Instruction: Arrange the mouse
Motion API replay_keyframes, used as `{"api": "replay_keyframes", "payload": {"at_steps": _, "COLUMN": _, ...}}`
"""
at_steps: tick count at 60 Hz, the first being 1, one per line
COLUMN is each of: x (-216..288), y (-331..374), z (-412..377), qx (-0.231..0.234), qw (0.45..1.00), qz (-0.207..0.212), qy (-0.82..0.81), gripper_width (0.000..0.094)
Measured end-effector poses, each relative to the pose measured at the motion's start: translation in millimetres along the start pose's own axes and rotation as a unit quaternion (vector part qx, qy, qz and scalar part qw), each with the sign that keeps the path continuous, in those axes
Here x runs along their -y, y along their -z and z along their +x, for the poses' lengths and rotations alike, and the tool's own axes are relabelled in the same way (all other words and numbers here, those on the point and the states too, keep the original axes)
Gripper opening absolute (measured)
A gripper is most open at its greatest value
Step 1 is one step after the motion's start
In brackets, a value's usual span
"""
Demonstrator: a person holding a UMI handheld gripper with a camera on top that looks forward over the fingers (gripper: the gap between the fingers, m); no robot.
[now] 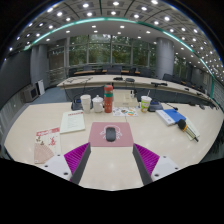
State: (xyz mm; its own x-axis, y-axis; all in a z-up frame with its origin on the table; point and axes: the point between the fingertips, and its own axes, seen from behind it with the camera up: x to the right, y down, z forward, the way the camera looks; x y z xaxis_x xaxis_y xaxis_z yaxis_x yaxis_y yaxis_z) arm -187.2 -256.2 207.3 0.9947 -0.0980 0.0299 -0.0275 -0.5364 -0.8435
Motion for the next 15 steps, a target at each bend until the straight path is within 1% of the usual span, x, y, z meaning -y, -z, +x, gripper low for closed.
{"api": "replay_keyframes", "payload": {"at_steps": 6, "x": -9, "y": 19, "z": 1, "qx": -0.003, "qw": 1.000, "qz": 0.003, "qy": -0.002, "gripper_width": 0.0852}}
{"api": "replay_keyframes", "payload": {"at_steps": 15, "x": -12, "y": 35, "z": -5, "qx": 0.004, "qw": 1.000, "qz": 0.010, "qy": -0.005, "gripper_width": 0.0858}}
